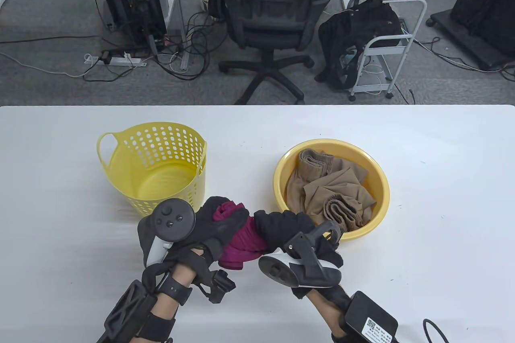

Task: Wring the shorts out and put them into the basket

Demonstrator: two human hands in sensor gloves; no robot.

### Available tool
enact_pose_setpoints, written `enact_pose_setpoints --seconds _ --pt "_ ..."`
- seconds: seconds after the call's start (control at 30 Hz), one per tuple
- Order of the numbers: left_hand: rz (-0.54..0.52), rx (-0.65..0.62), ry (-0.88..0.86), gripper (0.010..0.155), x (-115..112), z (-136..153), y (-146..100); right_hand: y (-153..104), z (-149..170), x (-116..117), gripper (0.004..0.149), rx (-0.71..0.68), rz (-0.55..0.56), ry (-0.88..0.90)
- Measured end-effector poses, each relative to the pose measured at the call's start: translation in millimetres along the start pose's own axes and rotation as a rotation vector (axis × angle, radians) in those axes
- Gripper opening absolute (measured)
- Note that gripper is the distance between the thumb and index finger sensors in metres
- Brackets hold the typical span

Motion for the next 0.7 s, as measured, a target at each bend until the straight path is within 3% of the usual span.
enact_pose_setpoints --seconds 0.37,0.7 --pt "-0.016 -0.153 0.040 0.062 3.5 -13.6 -6.3 -0.6 24.4 17.8 0.084 0.130 -0.114 0.382" --pt "0.036 -0.345 0.034 0.066 13.2 -30.3 -7.6 -3.8 40.0 44.5 0.084 0.204 -0.204 0.811"
Point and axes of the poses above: the tracker on the back of each hand, its own z axis roughly to the little-finger side, its own y axis roughly from the wrist to the fingertips, x = y × z, the point moved 2 cm from there along y, roughly from the wrist to the fingertips, and after that the axes turned 4 degrees about -x, right-handed, at the moved point
